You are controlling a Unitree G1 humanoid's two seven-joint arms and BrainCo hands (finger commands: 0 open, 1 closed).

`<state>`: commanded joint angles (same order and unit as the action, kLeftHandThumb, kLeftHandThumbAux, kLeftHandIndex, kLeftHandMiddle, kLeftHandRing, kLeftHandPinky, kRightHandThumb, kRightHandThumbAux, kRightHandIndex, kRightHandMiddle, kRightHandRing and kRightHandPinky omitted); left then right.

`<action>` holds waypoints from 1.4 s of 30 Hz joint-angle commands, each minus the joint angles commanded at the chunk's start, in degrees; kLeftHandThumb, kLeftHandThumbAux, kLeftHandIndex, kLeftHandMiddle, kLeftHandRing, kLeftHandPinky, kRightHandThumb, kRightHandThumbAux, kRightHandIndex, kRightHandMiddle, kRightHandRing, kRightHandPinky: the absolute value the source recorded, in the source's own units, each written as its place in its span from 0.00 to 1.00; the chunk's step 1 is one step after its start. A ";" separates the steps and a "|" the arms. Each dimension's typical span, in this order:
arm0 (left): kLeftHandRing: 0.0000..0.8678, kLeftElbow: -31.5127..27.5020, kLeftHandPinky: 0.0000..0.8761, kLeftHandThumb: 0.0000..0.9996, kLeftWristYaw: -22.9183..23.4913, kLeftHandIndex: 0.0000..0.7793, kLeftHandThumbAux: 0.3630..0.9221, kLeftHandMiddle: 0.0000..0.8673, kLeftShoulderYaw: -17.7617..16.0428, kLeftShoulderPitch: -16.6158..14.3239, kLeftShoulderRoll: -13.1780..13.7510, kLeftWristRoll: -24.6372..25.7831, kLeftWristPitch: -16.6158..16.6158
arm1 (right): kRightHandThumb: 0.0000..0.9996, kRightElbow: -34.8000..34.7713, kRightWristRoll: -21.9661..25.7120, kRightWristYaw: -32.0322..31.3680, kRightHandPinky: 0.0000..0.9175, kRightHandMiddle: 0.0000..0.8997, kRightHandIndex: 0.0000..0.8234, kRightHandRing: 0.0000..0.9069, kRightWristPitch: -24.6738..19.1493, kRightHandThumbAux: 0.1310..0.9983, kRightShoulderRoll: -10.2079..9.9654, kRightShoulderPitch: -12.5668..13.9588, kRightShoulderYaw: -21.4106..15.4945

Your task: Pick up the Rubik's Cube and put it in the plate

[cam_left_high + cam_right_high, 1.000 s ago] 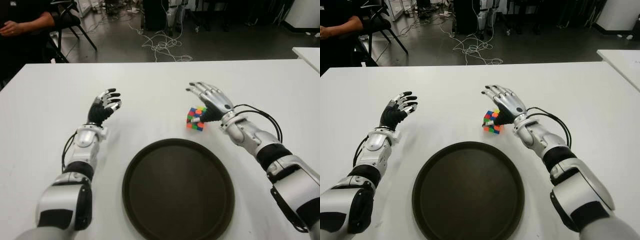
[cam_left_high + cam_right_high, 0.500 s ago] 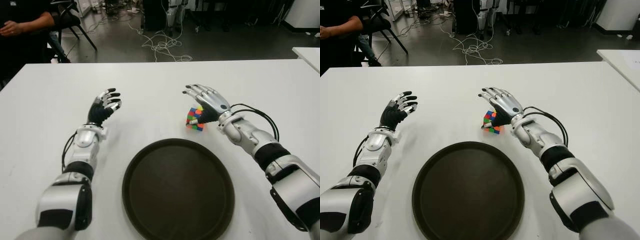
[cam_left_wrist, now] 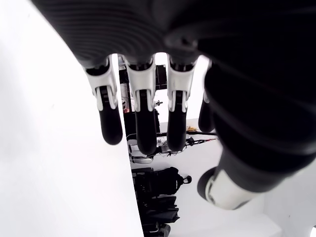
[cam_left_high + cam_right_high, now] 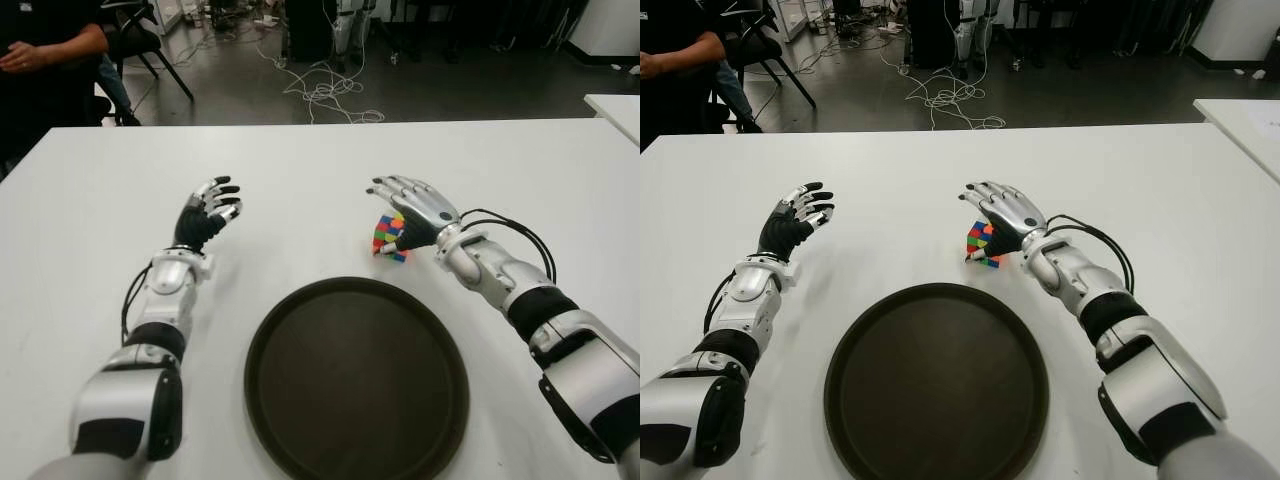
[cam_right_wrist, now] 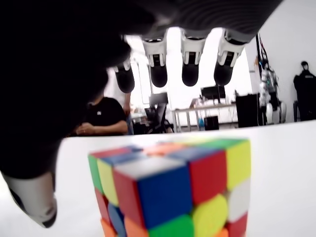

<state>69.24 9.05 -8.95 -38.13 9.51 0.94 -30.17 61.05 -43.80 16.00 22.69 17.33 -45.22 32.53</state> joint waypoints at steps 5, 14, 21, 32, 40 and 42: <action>0.28 0.01 0.28 0.14 0.05 0.24 0.76 0.29 -0.01 -0.02 0.05 0.07 0.06 | 0.00 1.05 0.13 -0.30 0.04 0.12 0.06 0.09 -0.14 0.66 -0.32 -0.26 -0.08; 0.28 0.03 0.29 0.13 0.60 0.25 0.76 0.29 -0.41 -0.15 0.05 0.66 0.69 | 0.00 3.36 1.50 -3.40 0.07 0.14 0.09 0.12 -1.40 0.65 -1.05 -0.99 -0.91; 0.28 -0.04 0.30 0.16 0.81 0.25 0.75 0.29 -0.56 -0.13 0.01 0.86 0.65 | 0.00 3.89 1.72 -3.28 0.08 0.15 0.09 0.13 -1.12 0.62 -1.02 -1.05 -1.05; 0.28 -0.16 0.29 0.19 0.50 0.27 0.78 0.30 -0.44 -0.06 0.03 0.55 0.57 | 0.00 4.33 2.11 -3.37 0.09 0.15 0.09 0.13 -1.02 0.61 -0.97 -1.17 -1.32; 0.28 -0.17 0.28 0.18 0.44 0.26 0.76 0.30 -0.59 -0.12 -0.08 0.72 0.94 | 0.00 5.34 2.21 -3.37 0.10 0.17 0.10 0.16 -1.05 0.63 -1.30 -1.17 -1.50; 0.28 -0.19 0.28 0.17 0.48 0.26 0.76 0.29 -0.63 -0.10 -0.11 0.78 0.95 | 0.00 5.52 2.10 -3.25 0.10 0.18 0.10 0.17 -1.04 0.63 -1.43 -1.14 -1.40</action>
<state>69.05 9.53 -9.58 -38.22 9.39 1.72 -29.22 66.57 -41.69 12.75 21.64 15.90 -46.36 31.13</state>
